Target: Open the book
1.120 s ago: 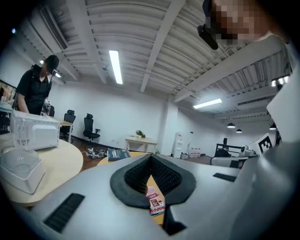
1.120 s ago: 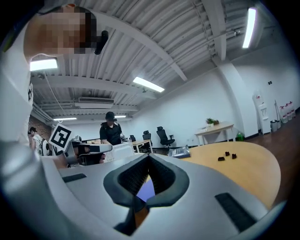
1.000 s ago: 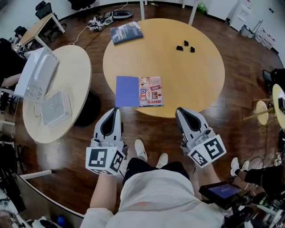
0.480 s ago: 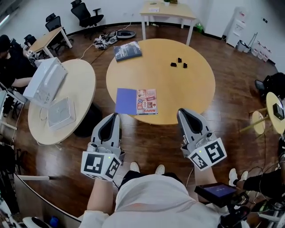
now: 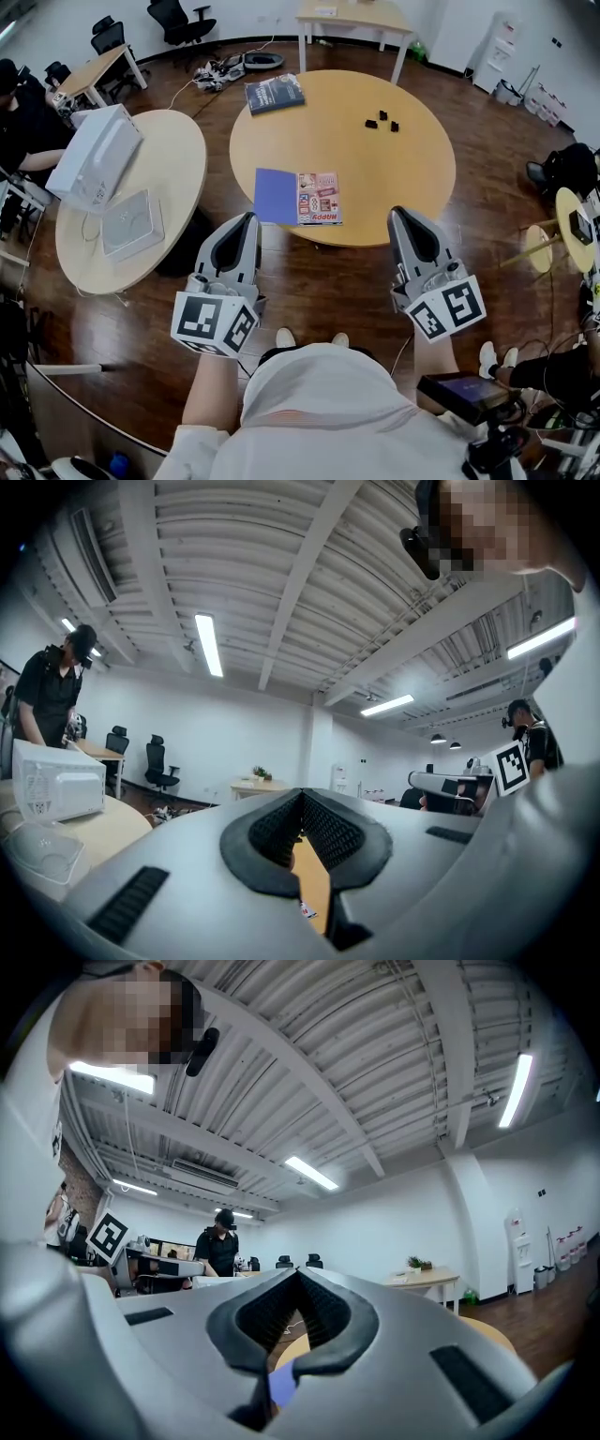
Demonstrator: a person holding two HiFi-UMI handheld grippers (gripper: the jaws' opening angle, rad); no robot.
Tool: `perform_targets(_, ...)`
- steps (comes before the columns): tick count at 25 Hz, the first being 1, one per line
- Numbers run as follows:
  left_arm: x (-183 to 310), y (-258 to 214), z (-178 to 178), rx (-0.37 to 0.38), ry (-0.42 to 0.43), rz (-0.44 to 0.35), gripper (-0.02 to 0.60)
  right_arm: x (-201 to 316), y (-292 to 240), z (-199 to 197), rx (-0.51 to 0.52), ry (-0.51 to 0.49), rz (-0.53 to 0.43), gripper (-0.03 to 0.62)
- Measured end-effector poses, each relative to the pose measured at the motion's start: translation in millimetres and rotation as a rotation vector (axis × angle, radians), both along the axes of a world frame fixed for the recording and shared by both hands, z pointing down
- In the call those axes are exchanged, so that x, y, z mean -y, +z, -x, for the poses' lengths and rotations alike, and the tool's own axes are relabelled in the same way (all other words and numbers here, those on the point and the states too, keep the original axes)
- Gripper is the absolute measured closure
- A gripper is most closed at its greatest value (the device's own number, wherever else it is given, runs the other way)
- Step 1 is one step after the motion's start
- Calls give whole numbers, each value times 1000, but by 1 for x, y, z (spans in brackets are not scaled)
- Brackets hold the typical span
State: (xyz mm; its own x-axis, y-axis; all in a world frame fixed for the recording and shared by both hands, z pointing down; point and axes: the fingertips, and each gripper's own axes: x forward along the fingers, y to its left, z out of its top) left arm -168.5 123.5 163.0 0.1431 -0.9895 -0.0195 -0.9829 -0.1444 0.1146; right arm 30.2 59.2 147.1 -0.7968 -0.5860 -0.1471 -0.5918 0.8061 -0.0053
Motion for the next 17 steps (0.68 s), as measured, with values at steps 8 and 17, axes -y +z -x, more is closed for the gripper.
perform_targets(8, 4, -1, 2, 1, 32, -10, 571, -3, 2, 1, -17, 29, -1, 591)
perform_targets(17, 4, 4, 6, -11, 36, -1, 571, -1, 4, 5, -55, 47, -23, 591)
